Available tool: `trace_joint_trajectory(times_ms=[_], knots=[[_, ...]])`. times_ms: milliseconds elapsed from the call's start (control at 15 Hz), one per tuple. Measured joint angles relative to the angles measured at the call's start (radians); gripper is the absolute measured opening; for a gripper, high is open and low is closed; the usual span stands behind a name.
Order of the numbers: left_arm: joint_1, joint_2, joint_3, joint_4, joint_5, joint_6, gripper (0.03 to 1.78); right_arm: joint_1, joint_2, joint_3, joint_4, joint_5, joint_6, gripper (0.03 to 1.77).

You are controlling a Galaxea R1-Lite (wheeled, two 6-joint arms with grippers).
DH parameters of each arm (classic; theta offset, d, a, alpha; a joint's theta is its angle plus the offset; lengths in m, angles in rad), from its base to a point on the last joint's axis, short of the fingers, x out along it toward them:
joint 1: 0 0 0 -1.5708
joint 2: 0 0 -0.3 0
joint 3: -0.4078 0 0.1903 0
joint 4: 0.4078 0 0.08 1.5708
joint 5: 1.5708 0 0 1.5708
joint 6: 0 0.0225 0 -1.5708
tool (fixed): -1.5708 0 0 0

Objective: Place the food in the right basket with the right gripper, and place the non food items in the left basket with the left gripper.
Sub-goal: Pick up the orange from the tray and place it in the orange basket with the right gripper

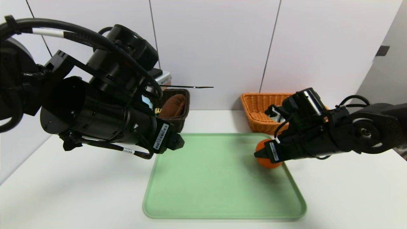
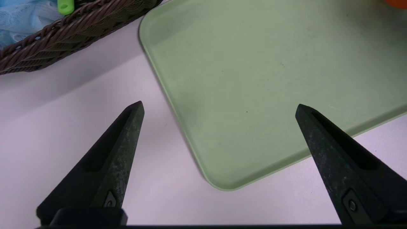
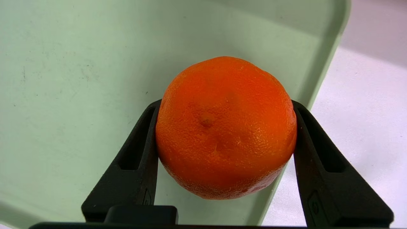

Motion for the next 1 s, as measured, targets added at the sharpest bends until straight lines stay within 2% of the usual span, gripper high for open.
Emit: trace_joint_trajectory(times_ms=[267,533,1000], knots=[[0.0,-0.001,0.0,0.001,0.001,0.0,1.69,0.0,-0.05,-0.057,-0.033,-0.005,-0.007,1.16],[0.0,-0.004,0.001,0.001,0.001,0.0,1.69,-0.01,-0.116,-0.153,-0.061,-0.005,-0.052,1.15],[0.002,-0.02,0.002,0.001,0.016,0.0,1.69,-0.127,-0.046,-0.329,-0.062,-0.007,-0.101,1.15]])
